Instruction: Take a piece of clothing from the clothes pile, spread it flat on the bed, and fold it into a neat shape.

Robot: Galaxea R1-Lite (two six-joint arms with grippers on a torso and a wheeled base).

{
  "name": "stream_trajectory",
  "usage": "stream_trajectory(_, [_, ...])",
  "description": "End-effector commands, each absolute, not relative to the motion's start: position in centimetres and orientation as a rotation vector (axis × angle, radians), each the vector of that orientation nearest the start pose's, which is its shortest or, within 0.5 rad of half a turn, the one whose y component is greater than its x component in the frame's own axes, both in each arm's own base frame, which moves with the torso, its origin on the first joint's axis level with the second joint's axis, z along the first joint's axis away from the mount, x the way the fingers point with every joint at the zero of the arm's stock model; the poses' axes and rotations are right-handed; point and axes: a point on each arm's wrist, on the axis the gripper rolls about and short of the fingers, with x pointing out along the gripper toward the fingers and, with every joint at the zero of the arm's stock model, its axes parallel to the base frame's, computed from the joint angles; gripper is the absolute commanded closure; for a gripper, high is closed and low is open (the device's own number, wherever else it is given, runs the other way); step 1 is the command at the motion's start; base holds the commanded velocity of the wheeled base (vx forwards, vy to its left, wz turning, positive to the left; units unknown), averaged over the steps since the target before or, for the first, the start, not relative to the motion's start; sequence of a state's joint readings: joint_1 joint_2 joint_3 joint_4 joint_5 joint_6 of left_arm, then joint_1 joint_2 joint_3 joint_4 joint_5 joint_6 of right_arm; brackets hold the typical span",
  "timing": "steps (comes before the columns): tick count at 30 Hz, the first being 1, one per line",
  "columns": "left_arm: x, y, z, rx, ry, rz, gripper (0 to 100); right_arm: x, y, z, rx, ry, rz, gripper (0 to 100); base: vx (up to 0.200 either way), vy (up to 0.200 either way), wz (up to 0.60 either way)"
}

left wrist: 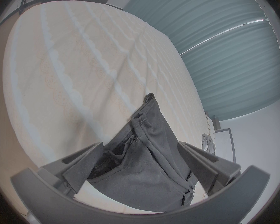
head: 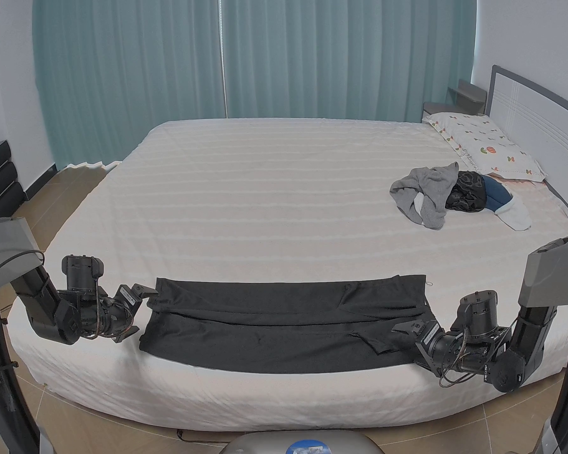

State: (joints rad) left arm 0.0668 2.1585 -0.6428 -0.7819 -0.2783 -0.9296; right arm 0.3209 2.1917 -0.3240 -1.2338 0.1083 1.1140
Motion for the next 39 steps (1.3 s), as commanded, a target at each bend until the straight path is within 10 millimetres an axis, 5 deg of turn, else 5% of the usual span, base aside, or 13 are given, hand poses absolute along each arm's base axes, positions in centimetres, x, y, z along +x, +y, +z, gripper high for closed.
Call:
stream_trajectory(1, [32.7, 1.6, 1.1, -1.010, 0.772, 0.152, 0, 26.4, 9.0, -0.6, 0.992, 0.784, 0.017, 0, 0.000, 0.000, 0.00])
stream_trajectory(7, [32.7, 1.6, 1.1, -1.010, 0.772, 0.152, 0, 26.2, 8.9, 0.9, 1.006, 0.728, 0.054, 0, 0.000, 0.000, 0.00])
stream_trajectory(22, [32.7, 1.6, 1.1, -1.010, 0.772, 0.152, 0, 26.8, 9.3, -2.3, 0.985, 0.738, 0.017, 0, 0.000, 0.000, 0.00])
stream_trajectory(39, [32.7, 1.6, 1.0, -1.009, 0.773, 0.153, 0, 27.2, 9.1, -2.1, 0.995, 0.701, 0.018, 0, 0.000, 0.000, 0.00])
